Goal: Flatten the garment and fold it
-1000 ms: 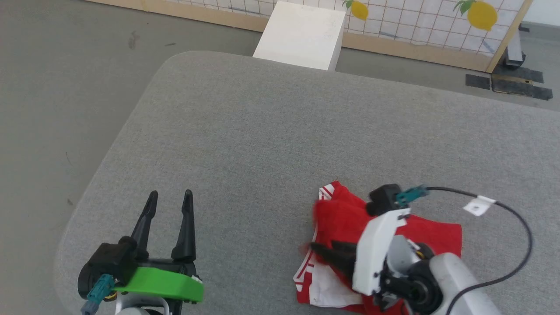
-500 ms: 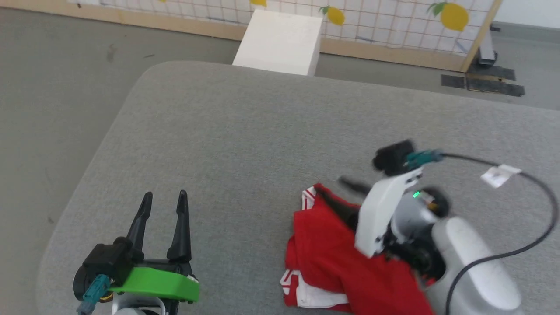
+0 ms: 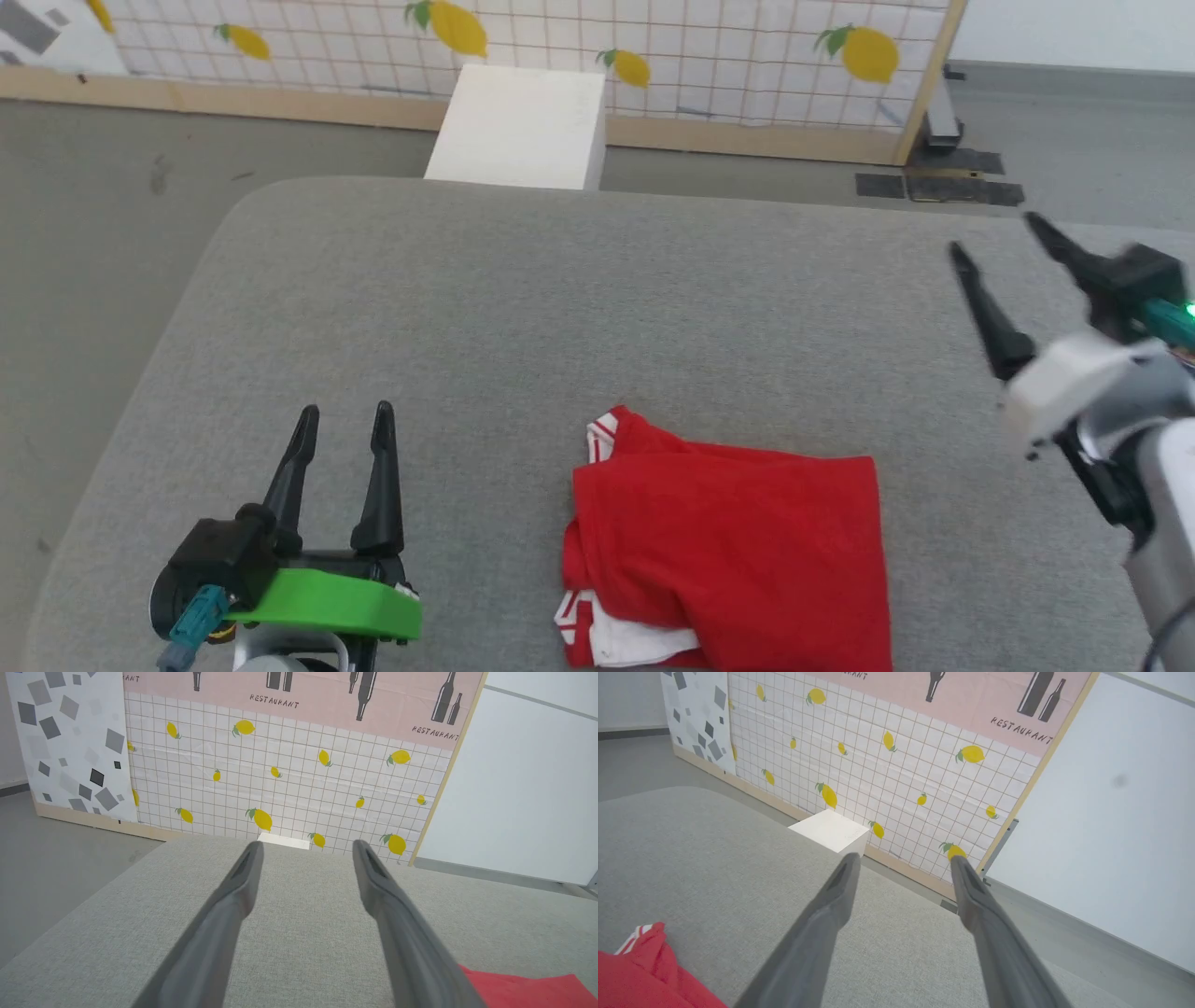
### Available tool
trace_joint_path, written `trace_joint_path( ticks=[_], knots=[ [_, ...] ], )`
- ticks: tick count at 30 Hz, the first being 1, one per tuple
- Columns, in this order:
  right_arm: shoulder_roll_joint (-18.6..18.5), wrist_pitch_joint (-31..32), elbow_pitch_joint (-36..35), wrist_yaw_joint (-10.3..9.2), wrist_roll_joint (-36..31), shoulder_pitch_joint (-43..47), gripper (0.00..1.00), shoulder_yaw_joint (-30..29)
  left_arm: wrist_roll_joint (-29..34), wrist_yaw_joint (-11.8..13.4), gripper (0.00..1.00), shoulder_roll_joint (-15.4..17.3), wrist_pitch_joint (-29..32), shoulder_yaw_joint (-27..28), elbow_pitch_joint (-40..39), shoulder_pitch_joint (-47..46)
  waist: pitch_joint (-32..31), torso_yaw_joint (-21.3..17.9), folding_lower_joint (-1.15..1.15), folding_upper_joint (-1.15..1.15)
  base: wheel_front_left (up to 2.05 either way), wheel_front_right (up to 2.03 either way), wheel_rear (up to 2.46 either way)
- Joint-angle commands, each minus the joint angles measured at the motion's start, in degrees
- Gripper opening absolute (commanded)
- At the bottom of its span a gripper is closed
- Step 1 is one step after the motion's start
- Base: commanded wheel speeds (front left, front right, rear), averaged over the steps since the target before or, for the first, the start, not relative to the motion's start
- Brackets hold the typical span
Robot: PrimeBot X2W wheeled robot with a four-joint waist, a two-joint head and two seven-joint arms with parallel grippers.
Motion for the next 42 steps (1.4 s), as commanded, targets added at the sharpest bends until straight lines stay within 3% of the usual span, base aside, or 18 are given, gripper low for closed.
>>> trace_joint_path(
  ticks=[1,6,12,16,22,37,42],
  knots=[
    [0.0,-2.2,-0.3,-0.08,-1.0,2.3,1.0,-1.7,-0.3,-0.4,1.0,-0.2,-0.2,0.1,-0.2,-0.9,-0.6,-1.1,0.0,0.0,0.0,0.0,0.0],
    [2.5,-8.9,-3.6,-0.08,-3.9,8.7,1.0,-9.2,-0.3,-0.4,1.0,-0.2,-0.2,-0.1,-0.2,-0.3,-0.8,-2.1,0.0,0.0,0.0,0.0,0.0],
    [10.7,-12.3,-10.5,-0.08,-5.4,18.0,1.0,-17.6,-0.5,-0.4,1.0,-0.2,-0.2,-1.4,0.7,0.7,-1.0,-2.4,0.0,0.0,0.0,0.0,0.0],
    [14.8,-14.5,-14.9,-0.08,-8.5,23.5,1.0,-19.0,-0.7,-0.4,1.0,-0.2,-0.2,-2.0,1.3,1.6,-1.0,-2.5,0.0,0.0,0.0,0.0,0.0],
    [17.8,-16.8,-14.5,-0.08,-12.5,28.0,1.0,-18.9,-0.3,-0.4,1.0,0.2,-0.2,-3.1,4.3,2.2,-1.2,-2.8,0.0,0.0,0.0,0.0,0.0],
    [19.1,-16.7,-14.7,-0.08,-12.9,28.2,1.0,-19.1,0.1,-0.4,1.0,0.5,-0.2,-3.3,5.2,1.3,-0.7,-2.5,0.0,0.0,0.0,0.0,0.0],
    [18.1,-12.4,-14.9,-0.08,-11.9,28.4,1.0,-18.0,0.2,-0.4,1.0,0.5,-0.2,-3.6,5.1,1.0,0.1,-1.9,0.0,0.0,0.0,0.0,0.0]
  ],
)
